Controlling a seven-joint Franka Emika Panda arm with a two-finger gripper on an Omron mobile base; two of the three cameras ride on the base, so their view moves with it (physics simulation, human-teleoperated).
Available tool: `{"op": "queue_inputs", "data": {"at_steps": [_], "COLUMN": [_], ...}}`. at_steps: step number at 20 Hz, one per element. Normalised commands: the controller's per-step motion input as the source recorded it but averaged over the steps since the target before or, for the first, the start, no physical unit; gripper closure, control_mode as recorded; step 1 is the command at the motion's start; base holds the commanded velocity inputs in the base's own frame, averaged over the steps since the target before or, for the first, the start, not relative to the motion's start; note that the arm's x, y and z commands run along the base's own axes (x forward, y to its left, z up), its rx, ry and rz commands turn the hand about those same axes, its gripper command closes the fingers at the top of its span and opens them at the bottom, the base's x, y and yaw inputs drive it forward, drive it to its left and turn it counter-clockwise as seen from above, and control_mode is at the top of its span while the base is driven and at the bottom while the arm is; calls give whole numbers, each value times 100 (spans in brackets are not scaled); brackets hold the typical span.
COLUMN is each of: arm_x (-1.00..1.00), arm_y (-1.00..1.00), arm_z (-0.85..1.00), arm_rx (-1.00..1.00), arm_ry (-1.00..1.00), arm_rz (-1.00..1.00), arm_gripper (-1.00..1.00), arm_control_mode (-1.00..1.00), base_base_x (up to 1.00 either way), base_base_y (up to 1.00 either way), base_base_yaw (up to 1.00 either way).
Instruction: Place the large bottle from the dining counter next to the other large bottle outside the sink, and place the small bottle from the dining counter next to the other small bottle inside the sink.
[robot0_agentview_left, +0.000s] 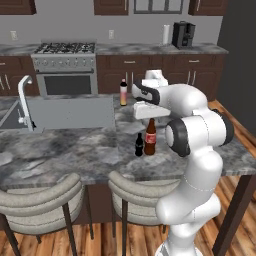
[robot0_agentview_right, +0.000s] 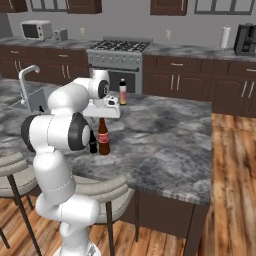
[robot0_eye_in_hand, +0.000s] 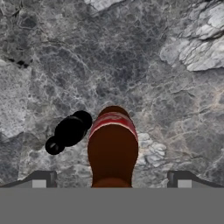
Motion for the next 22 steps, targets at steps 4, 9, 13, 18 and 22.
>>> {"op": "queue_inputs", "data": {"at_steps": [4, 9, 13, 18, 22], "arm_x": [2, 0, 0, 0, 0], "arm_y": [0, 0, 0, 0, 0], "arm_z": [-8, -2, 0, 0, 0], "arm_rx": [0, 0, 0, 0, 0], "arm_ry": [-8, -2, 0, 0, 0], "arm_rz": [0, 0, 0, 0, 0], "arm_gripper": [-100, -100, 100, 100, 100], "arm_control_mode": [-100, -100, -100, -100, -100], "base_base_x": [0, 0, 0, 0, 0], "base_base_y": [0, 0, 0, 0, 0], "base_base_yaw": [0, 0, 0, 0, 0]}}
